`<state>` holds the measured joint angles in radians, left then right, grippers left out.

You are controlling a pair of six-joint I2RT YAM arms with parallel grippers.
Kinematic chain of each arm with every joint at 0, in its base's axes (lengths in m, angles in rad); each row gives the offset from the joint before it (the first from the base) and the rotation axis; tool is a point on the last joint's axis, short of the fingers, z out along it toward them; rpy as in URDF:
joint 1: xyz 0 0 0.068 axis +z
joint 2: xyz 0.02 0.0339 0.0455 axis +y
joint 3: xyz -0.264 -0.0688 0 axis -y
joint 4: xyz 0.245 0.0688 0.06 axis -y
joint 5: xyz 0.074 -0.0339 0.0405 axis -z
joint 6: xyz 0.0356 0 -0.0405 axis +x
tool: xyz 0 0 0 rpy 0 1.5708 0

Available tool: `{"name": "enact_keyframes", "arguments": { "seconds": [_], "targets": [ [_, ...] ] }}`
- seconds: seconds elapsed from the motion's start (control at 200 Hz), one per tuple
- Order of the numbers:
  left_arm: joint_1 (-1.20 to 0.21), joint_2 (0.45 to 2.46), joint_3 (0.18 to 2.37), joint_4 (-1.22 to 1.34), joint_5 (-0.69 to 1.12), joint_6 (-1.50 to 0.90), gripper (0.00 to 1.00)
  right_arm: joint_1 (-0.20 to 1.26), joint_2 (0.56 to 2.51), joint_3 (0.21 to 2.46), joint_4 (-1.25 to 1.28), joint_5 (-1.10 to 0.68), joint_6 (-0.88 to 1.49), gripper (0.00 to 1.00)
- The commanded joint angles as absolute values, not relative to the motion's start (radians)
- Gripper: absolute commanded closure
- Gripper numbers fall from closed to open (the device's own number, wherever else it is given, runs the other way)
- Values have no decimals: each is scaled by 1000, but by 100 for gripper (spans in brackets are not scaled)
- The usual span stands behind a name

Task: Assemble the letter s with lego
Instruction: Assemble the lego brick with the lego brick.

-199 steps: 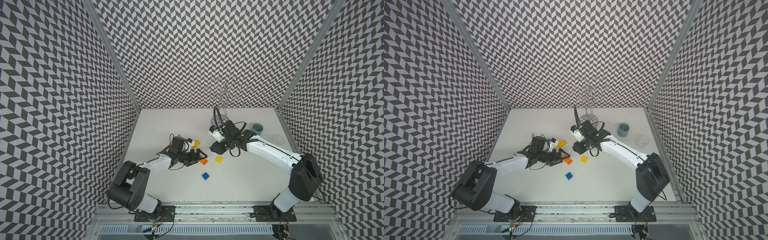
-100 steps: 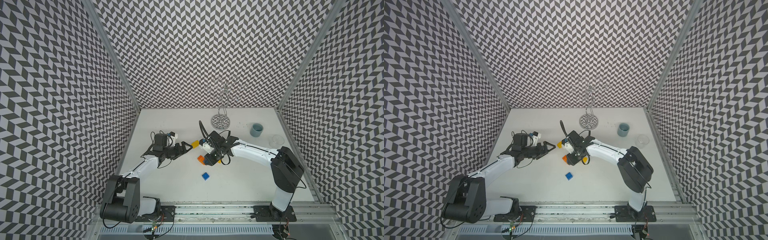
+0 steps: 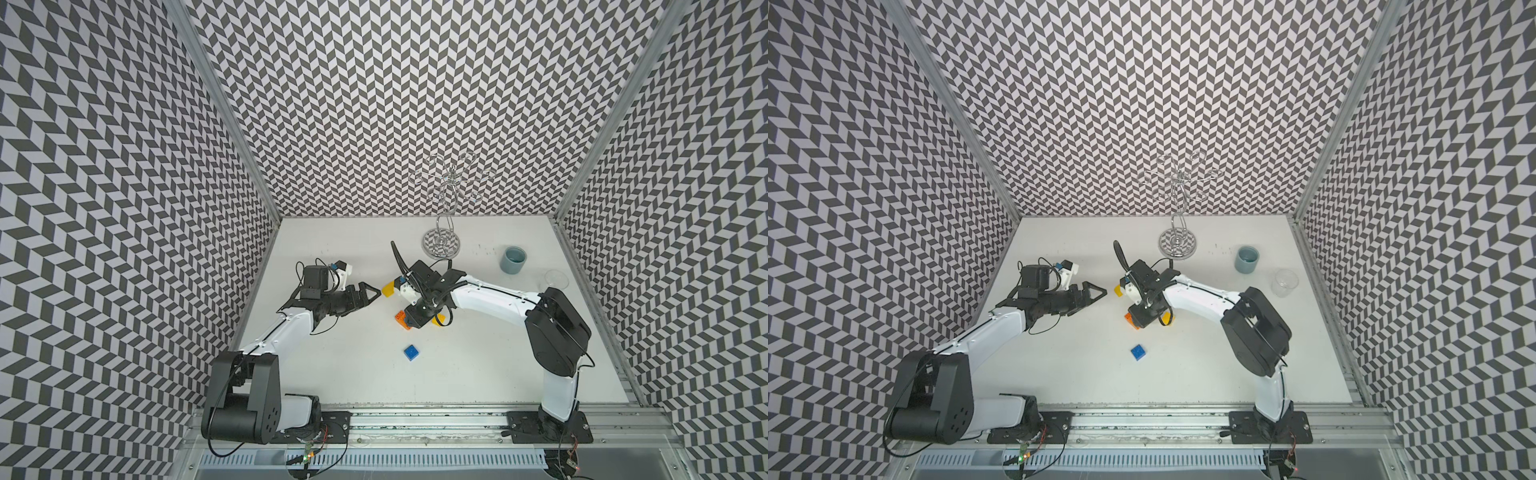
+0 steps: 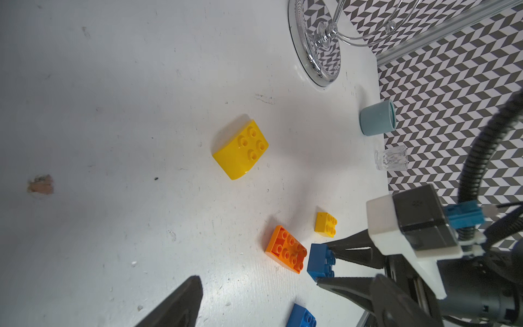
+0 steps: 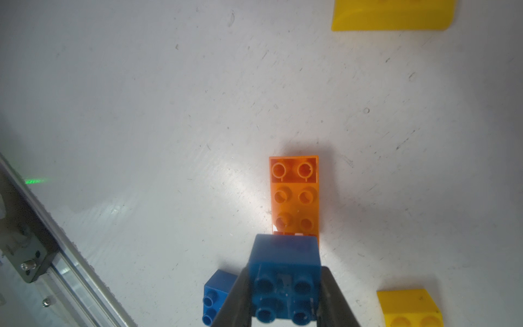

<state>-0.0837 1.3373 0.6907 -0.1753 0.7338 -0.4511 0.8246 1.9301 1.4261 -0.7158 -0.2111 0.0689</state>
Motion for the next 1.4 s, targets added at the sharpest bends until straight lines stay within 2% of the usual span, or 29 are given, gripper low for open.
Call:
{"name": "enact_keyframes", "arguments": {
  "seconds": [0.0,1.397],
  "targets": [
    [-72,1344,703,-197,757,-417,5,833,1958,1455,-731,-195,49,69],
    [-56,1363,693,-174,790,-417,5,842,2069,1522,-812,-132,-23,70]
  ]
}}
